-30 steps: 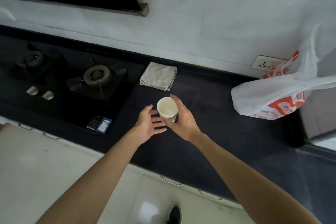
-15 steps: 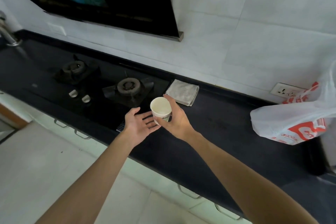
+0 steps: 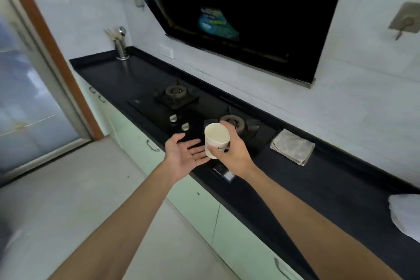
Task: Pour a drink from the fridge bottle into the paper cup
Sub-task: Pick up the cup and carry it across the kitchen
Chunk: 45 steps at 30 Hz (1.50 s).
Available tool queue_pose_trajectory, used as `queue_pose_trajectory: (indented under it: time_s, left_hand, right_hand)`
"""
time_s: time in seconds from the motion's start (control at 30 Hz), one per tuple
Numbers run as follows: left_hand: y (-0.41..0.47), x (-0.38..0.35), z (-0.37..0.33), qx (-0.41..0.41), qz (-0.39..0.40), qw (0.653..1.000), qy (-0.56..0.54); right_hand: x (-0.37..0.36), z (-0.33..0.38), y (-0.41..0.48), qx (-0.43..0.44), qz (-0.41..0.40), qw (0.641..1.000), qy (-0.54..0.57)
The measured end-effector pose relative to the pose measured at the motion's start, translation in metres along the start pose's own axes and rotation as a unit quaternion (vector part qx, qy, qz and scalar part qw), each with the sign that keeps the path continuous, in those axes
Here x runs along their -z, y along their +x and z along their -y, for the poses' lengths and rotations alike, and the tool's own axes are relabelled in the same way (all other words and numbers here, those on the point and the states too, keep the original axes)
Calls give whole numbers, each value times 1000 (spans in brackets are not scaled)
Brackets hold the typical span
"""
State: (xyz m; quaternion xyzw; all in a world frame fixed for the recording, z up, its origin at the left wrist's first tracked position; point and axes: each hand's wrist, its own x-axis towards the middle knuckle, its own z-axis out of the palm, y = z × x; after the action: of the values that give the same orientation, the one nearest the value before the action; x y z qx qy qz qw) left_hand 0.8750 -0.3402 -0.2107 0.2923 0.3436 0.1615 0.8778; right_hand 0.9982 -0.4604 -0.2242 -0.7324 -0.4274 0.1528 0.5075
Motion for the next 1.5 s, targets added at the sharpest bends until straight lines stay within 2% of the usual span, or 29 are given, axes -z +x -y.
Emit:
queue_pose_trajectory:
  time_s: [0.37, 0.77, 1.13, 1.5]
  left_hand:
    - [-46, 89, -85, -108, -63, 992, -35]
    - [-67, 181, -155, -169, -121, 974, -92]
    - [-17, 245, -256, -204, -170, 957, -120]
    - [52, 284, -371, -229, -186, 949, -108]
  right_hand:
    - [-123, 81, 44, 44, 76, 996, 30]
    - [-240, 131, 91, 71, 149, 984, 68]
    - [-345, 153, 195, 86, 194, 969, 128]
    - [-416, 176, 322, 106, 225, 957, 147]
